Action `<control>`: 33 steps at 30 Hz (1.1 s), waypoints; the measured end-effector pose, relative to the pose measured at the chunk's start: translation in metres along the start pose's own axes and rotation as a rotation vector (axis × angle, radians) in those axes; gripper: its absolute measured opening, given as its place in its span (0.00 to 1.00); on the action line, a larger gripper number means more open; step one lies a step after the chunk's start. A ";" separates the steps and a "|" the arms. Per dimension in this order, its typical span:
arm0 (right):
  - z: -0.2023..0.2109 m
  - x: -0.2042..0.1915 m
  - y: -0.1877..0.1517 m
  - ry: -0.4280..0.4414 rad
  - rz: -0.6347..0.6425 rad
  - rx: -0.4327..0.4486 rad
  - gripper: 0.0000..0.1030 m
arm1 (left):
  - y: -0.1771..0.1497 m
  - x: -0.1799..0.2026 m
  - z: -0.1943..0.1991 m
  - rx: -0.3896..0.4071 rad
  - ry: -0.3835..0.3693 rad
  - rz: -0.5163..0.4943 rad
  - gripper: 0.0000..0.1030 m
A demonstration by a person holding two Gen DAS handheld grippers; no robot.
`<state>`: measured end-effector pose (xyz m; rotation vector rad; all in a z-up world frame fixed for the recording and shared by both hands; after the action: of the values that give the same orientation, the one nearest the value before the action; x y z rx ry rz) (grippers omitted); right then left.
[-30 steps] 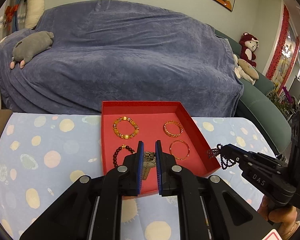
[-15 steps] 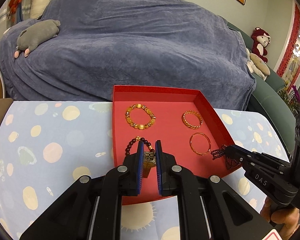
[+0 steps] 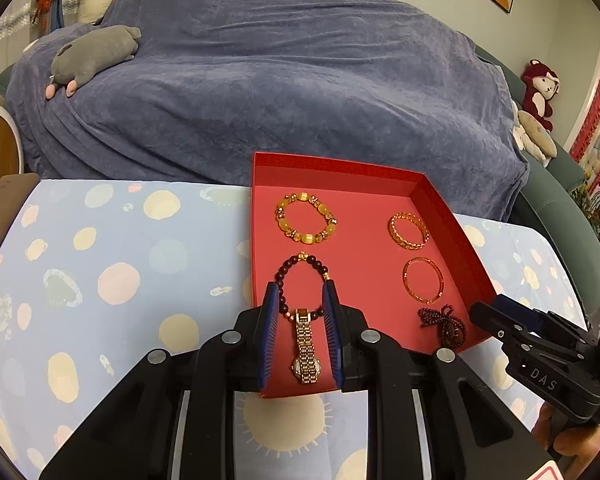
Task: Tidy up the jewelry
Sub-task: 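Withdraw both tools from the box back over the remaining bracelets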
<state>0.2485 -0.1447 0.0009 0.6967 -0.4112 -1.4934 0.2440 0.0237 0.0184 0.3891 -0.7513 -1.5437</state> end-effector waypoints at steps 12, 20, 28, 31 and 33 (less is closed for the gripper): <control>-0.003 -0.002 -0.017 -0.044 0.061 -0.024 0.40 | -0.029 -0.005 -0.013 -0.045 0.042 -0.046 0.20; 0.004 0.007 -0.030 -0.025 0.011 -0.056 0.38 | -0.040 -0.009 -0.011 -0.059 0.047 -0.054 0.20; 0.044 0.013 -0.024 0.000 -0.045 0.010 0.39 | -0.035 -0.009 0.011 -0.037 0.021 -0.014 0.20; 0.065 0.016 -0.029 0.000 -0.040 0.035 0.39 | -0.034 -0.003 0.026 -0.017 0.013 -0.015 0.21; 0.075 0.018 -0.036 -0.003 -0.034 0.034 0.39 | -0.037 0.005 0.035 -0.005 0.018 -0.033 0.21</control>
<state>0.1738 -0.1725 0.0302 0.7317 -0.4297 -1.5226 0.1931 0.0261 0.0206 0.4129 -0.7305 -1.5707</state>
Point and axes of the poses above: each gripper's, at about its wrist camera, not at the fingertips, and z roughly against the way its jaws point, x to its right, y to its top, the point moved 4 cm from there along -z, roughly the way its jaws point, and after that the axes turned 1 degree about -y, right-handed, at the moved point
